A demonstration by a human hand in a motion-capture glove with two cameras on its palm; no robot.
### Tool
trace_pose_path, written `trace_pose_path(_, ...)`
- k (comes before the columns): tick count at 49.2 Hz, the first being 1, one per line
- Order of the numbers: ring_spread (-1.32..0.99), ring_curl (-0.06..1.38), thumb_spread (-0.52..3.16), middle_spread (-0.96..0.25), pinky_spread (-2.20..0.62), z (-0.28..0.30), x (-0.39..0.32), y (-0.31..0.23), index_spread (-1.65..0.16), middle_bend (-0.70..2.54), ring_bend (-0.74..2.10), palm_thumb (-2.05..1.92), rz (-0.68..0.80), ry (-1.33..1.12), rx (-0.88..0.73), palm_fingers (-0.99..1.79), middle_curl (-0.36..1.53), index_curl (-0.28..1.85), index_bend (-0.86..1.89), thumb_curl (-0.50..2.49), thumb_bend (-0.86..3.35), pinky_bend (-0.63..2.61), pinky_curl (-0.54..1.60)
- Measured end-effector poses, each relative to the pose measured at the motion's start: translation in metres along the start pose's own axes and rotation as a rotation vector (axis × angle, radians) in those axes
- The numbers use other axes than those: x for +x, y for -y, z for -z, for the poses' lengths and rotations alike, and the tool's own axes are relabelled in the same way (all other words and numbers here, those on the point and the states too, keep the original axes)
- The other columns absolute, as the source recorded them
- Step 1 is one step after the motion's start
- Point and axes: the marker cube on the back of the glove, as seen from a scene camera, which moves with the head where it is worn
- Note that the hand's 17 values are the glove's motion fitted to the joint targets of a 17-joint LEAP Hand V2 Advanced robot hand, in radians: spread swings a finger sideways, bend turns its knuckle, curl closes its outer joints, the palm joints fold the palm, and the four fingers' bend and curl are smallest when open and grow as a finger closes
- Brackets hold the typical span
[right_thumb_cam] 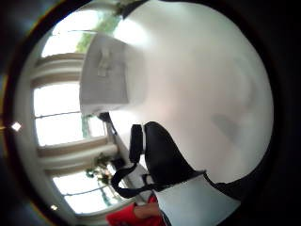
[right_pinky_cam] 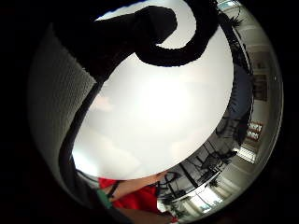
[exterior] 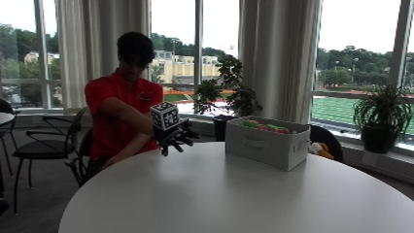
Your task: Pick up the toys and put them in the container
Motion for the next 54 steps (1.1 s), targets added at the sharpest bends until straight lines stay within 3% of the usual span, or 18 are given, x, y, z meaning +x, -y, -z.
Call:
trace_pose_path(10,-0.02,0.38,1.12,-0.1,0.12,0.002,-0.022,-0.016,-0.36,0.14,0.23,-0.05,0.079,0.019,0.016,-0.19,0.25,0.17,0.09,0.26,-0.05,1.08,0.34)
trace_pose_path(54,-0.02,0.39,1.12,-0.09,0.12,-0.021,-0.018,-0.018,-0.37,0.13,0.2,-0.05,0.059,-0.102,0.004,-0.18,0.24,0.15,0.11,0.27,-0.05,1.04,0.33)
